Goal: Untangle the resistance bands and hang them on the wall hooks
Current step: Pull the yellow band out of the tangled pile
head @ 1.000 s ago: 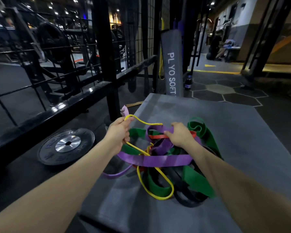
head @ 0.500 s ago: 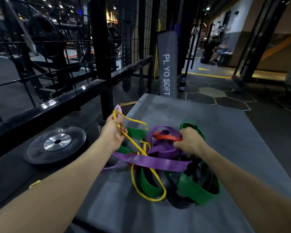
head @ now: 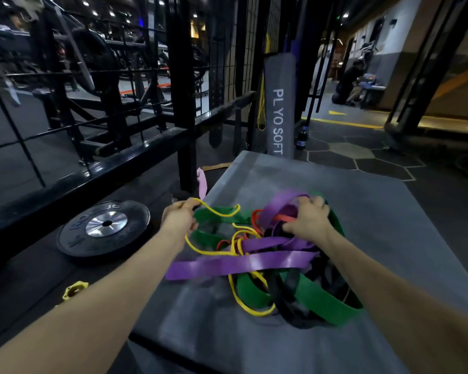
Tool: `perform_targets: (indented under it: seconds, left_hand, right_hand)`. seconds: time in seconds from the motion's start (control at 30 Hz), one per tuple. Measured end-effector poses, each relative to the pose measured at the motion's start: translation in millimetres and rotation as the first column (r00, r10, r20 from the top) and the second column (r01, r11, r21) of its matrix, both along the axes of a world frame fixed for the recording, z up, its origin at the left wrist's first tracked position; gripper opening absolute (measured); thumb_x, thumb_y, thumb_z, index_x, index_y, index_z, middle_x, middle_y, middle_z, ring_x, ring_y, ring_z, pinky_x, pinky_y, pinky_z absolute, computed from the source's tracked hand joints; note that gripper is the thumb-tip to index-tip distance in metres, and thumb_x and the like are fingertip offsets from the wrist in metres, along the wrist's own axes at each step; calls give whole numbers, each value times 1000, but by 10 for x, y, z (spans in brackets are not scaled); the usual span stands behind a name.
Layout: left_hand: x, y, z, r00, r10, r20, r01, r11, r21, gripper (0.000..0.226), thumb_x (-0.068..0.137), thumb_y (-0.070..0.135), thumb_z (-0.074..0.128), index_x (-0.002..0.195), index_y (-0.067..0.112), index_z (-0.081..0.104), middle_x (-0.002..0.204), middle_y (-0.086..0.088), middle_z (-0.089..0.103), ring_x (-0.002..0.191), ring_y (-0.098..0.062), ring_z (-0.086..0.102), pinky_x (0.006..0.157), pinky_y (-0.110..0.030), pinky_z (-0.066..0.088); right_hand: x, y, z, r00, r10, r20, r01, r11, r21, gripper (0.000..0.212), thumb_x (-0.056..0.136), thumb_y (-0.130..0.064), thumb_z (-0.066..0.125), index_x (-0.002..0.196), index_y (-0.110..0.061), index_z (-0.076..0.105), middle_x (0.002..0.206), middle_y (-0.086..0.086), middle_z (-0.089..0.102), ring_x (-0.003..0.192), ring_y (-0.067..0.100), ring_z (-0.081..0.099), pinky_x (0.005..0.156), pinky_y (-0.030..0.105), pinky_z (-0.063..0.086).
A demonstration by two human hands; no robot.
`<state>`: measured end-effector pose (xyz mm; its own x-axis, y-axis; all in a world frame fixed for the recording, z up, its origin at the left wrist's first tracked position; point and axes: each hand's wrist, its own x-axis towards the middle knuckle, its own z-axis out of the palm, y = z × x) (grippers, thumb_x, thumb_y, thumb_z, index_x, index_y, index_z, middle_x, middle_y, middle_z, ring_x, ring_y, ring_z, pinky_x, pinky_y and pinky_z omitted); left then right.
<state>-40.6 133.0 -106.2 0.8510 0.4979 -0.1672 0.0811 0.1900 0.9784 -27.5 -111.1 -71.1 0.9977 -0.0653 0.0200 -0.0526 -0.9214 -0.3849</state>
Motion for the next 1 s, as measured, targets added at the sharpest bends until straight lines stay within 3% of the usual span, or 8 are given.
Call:
perform_targets:
  seconds: [0.13, 0.2, 0.3, 0.47, 0.6, 0.77, 0.9, 1.0]
  left_hand:
    - [80, 113, -170, 997, 9, -72, -7, 1000, 28, 31, 90, 10, 52, 60, 12, 46, 36, 3, 39, 25, -7, 36, 35, -15, 34]
    - [136, 219, -270, 996, 13, -89, -3, 993, 118, 32, 91, 13, 51, 59, 11, 46, 47, -5, 39, 35, -17, 39, 48, -24, 35]
    - [243, 386, -422, 994, 1, -108, 17, 987, 162, 31, 86, 18, 52, 56, 13, 47, 42, -2, 41, 46, -23, 37, 56, -30, 31]
    - [389, 483, -560, 979, 23, -203, -19, 1000, 23, 24, 90, 7, 51, 66, 12, 53, 42, -1, 51, 29, -6, 47, 46, -20, 44]
    - [410, 462, -559, 978, 0, -207, -42, 979, -201, 25, 87, 3, 55, 64, 10, 52, 35, 0, 46, 21, -3, 38, 31, -9, 36]
    - [352, 457, -333, 998, -53, -31, 36, 916, -400, 23, 95, 11, 48, 77, 20, 59, 41, 13, 51, 27, 0, 37, 32, -10, 30]
    - [375, 421, -122, 994, 20, 110, 29, 902, -430, 29, 97, 7, 42, 74, 22, 52, 62, 11, 47, 32, 1, 36, 33, -10, 23]
    - [328, 363, -15, 985, 114, 126, -39, 874, -484, 36, 98, 2, 33, 111, 31, 52, 96, 10, 58, 47, -1, 41, 34, -12, 26]
  right_hand:
    - [48, 437, 11, 943, 293, 156, -296, 955, 0, 49, 83, -21, 61, 129, -8, 50, 129, 15, 40, 124, 33, 35, 106, 28, 24]
    - [115, 625, -42, 903, 384, 194, -388, 921, -19, 34, 85, -16, 56, 118, -8, 61, 122, 16, 51, 119, 33, 44, 102, 32, 34]
    - [242, 852, -178, 889, 439, 128, -434, 899, -65, 23, 85, -11, 54, 100, -5, 70, 106, 19, 66, 104, 34, 60, 88, 36, 47]
    - [431, 1130, -447, 840, 538, -73, -542, 838, -59, 19, 82, -21, 67, 95, -8, 73, 101, 11, 72, 98, 26, 66, 84, 29, 49]
    - [508, 1261, -633, 817, 558, -146, -567, 824, -27, 21, 78, -19, 72, 96, -8, 72, 99, 11, 72, 96, 25, 65, 83, 29, 49]
    - [490, 1180, -602, 810, 580, -84, -586, 804, -98, 20, 82, -16, 65, 100, -16, 73, 108, 4, 71, 105, 23, 64, 92, 30, 50]
    - [451, 790, -336, 905, 394, 162, -414, 903, 118, 21, 82, -15, 67, 101, -9, 72, 104, 7, 72, 96, 17, 65, 88, 24, 47]
    - [442, 451, -214, 961, 49, 271, -173, 873, 455, 19, 80, -9, 70, 95, 2, 71, 83, 9, 67, 81, 15, 59, 84, 27, 51]
